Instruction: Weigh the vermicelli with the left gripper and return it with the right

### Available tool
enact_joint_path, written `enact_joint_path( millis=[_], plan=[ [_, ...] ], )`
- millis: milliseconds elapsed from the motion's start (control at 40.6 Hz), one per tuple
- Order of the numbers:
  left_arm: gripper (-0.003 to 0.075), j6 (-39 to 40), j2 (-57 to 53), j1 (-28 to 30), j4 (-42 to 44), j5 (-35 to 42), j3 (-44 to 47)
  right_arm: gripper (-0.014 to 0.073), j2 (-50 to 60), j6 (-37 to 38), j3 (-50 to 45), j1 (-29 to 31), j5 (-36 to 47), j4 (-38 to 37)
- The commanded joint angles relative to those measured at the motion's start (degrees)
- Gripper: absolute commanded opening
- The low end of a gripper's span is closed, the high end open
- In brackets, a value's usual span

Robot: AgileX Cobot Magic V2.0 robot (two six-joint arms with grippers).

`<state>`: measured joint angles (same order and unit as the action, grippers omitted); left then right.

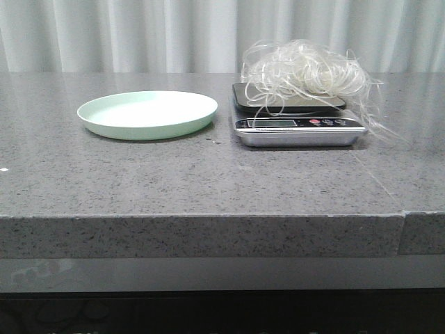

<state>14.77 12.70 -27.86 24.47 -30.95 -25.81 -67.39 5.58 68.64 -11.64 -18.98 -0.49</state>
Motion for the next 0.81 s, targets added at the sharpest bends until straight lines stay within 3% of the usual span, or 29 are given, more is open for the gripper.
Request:
enact_joint_path(
  millis=[0,246,591,787],
  plan=[
    [0.0147,0.55,0.61,0.11,0.75,3.82,-1.52,0.0443,-6.18,-0.50,8.81,-1.93,-1.70,-0.08],
    [0.0146,0.55,0.61,0.11,0.75,3.82,-1.52,0.0584,-21.04,-0.50,24.94,-3.62,-17.33,1.29],
    [0.0147,0.55,0.61,0.11,0.75,3.82,-1.52,0.0584,-33.08,-4.14,34.66,-3.62,-29.39,2.02],
    [0.0147,0.55,0.72,0.11,0.75,3.82,-1.52,0.0584,-36.75,-7.08,34.77,-3.62,-30.63,4.05]
  ],
)
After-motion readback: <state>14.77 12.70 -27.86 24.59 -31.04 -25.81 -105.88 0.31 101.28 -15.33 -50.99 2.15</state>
